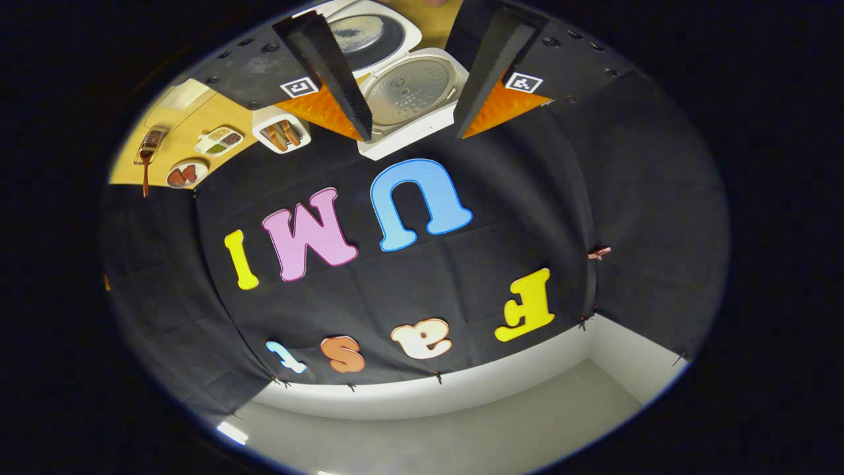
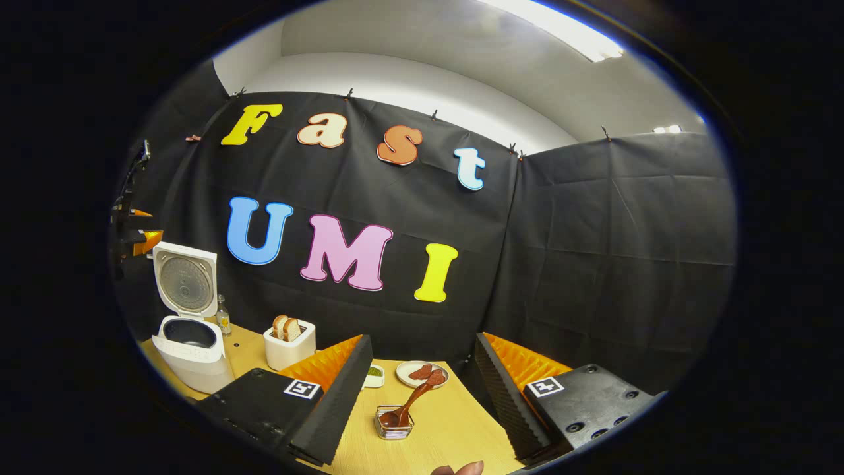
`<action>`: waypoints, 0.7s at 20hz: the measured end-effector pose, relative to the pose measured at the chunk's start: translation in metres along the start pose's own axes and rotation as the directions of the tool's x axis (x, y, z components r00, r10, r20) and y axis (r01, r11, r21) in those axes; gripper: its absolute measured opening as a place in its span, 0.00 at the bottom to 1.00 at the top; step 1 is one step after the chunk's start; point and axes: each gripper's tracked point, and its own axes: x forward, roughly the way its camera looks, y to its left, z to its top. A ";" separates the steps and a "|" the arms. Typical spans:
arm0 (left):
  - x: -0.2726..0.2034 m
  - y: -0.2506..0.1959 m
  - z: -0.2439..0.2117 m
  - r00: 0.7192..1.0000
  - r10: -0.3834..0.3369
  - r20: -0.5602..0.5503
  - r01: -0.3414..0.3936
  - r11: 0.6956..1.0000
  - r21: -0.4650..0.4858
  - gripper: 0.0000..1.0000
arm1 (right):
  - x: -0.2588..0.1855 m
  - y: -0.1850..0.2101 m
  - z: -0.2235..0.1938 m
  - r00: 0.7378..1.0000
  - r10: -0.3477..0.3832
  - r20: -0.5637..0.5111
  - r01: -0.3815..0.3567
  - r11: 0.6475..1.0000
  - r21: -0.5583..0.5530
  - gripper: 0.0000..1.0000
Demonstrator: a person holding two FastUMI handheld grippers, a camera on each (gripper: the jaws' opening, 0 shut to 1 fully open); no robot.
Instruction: Close the left gripper, press the button to open the rice cooker; take a wooden spoon from the chopstick holder with the right hand, scoop a spoonful of rice and pour it into the rice cooker, then put the wooden spoon back into the chopstick holder.
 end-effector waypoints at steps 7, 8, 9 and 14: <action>-0.055 -0.034 0.013 0.999 -0.032 0.036 0.036 0.990 -0.139 0.96 | 0.008 -0.003 -0.014 0.999 0.035 -0.011 -0.035 0.999 0.025 0.97; -0.062 -0.036 0.013 1.000 -0.007 0.022 0.010 0.986 -0.169 0.96 | 0.012 -0.004 -0.018 0.999 0.044 -0.017 -0.043 0.999 0.026 0.97; -0.069 -0.037 0.014 1.000 0.016 0.014 -0.013 0.981 -0.194 0.96 | 0.016 -0.006 -0.021 0.998 0.052 -0.023 -0.051 0.998 0.026 0.97; -0.097 -0.043 0.029 0.996 0.080 0.030 -0.072 0.975 -0.212 0.96 | 0.040 -0.017 -0.044 0.994 0.096 -0.051 -0.094 0.994 0.051 0.98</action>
